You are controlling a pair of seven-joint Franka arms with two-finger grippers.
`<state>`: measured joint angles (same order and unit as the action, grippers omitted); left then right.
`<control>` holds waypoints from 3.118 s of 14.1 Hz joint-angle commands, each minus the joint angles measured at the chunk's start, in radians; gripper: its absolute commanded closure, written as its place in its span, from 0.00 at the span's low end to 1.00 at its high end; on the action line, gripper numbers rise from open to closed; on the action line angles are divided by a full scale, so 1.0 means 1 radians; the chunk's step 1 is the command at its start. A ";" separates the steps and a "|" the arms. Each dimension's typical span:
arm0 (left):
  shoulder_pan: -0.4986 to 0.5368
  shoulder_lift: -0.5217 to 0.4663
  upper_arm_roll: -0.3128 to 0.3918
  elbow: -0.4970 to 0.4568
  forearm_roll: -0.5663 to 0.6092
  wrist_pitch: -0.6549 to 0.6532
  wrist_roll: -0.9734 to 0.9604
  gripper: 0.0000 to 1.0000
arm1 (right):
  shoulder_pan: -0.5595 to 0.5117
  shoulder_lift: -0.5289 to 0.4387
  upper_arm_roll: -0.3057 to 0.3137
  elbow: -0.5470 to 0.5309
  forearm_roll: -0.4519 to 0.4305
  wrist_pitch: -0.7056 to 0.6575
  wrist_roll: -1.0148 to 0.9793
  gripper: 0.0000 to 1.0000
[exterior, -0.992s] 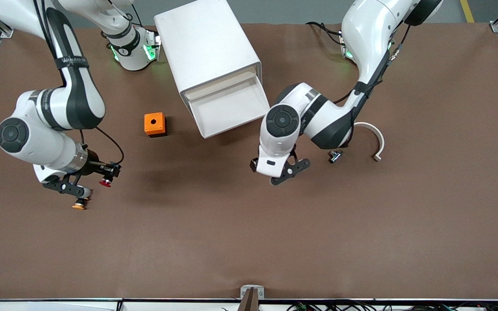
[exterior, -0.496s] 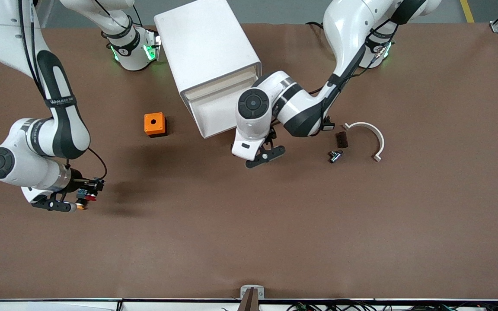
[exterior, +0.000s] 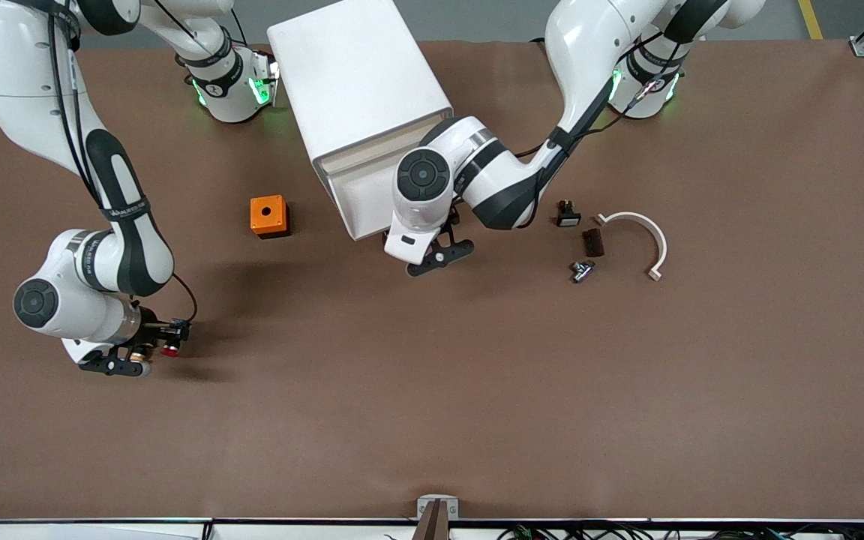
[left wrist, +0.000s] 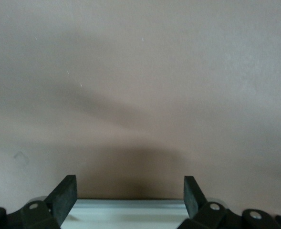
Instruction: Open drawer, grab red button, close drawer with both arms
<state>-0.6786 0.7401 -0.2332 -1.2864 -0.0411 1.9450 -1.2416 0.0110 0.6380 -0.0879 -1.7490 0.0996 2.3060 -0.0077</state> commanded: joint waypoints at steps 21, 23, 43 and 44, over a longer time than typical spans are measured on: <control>-0.093 0.055 0.005 -0.007 -0.368 0.008 -0.174 0.01 | -0.052 -0.282 0.019 0.091 0.006 -0.180 -0.186 0.00; -0.093 0.055 0.005 -0.014 -0.385 0.008 -0.174 0.01 | -0.054 -0.340 0.016 0.095 0.003 -0.239 -0.184 0.00; 0.261 -0.257 0.009 -0.030 -0.029 -0.378 0.397 0.01 | -0.062 -0.531 0.013 0.302 -0.061 -0.593 -0.195 0.00; 0.289 -0.280 0.011 -0.030 -0.025 -0.415 0.466 0.01 | -0.060 -0.532 0.013 0.299 -0.061 -0.600 -0.192 0.00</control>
<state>-0.4339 0.5338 -0.2143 -1.2825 -0.0886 1.5965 -0.8983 -0.0415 0.1262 -0.0811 -1.4432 0.0489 1.7193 -0.1919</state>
